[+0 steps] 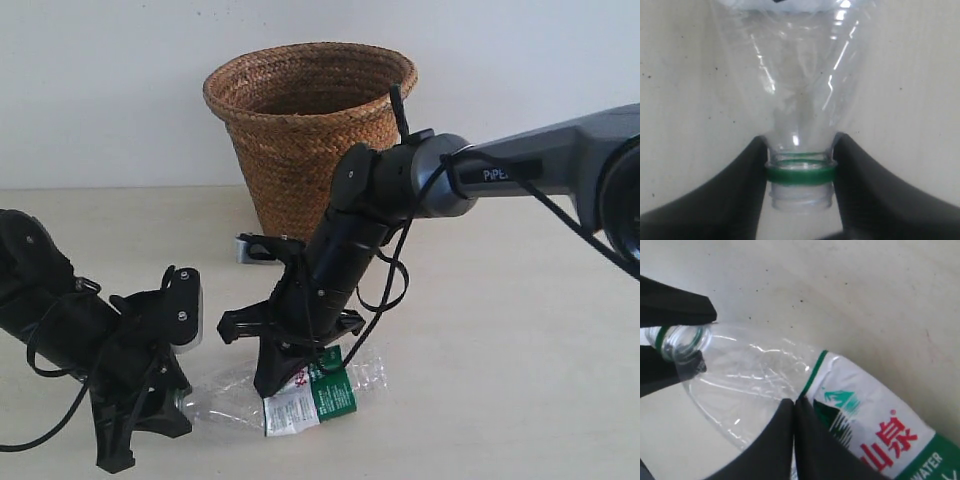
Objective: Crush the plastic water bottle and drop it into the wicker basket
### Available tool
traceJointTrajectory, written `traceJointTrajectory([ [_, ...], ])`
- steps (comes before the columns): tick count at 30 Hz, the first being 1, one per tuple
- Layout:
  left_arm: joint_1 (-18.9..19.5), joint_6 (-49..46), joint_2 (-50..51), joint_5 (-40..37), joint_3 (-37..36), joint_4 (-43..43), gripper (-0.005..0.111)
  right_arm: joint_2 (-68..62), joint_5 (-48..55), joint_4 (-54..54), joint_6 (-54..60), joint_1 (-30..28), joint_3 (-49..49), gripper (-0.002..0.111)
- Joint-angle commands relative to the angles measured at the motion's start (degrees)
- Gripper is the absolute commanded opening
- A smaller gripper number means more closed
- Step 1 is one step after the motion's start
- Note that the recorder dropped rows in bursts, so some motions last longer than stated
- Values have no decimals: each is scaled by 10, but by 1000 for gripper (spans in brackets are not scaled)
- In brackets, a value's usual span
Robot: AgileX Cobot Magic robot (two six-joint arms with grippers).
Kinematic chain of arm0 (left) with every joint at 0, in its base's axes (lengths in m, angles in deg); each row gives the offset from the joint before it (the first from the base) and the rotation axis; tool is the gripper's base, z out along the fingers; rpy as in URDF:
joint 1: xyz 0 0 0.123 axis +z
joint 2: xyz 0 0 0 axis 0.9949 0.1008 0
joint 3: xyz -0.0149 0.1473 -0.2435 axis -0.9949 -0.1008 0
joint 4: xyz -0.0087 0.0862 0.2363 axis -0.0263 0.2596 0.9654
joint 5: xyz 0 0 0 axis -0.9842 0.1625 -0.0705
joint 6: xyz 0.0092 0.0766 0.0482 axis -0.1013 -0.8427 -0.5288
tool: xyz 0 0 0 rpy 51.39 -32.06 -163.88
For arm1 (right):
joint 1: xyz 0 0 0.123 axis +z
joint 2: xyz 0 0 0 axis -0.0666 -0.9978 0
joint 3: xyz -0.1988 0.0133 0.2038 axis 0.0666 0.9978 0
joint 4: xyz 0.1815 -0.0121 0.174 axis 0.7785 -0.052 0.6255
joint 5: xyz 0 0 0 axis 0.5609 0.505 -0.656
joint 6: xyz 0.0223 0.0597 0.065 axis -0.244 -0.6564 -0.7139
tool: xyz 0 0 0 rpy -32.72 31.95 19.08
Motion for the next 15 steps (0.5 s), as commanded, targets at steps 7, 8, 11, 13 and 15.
traceJointTrajectory([
  [7, -1, 6, -5, -2, 1, -11, 4, -73, 27, -162, -78, -39, -13, 0],
  [8, -1, 6, -5, -2, 1, -11, 4, -73, 29, -170, -82, -39, -13, 0],
  [11, -1, 6, -5, -2, 1, -11, 4, -73, 42, -170, -73, -38, -13, 0],
  [13, -1, 6, -5, -2, 1, -11, 4, -69, 60, -170, -64, -38, -19, 0],
  [15, -1, 6, -5, -2, 1, -11, 4, -59, 67, -168, -61, -38, -20, 0],
])
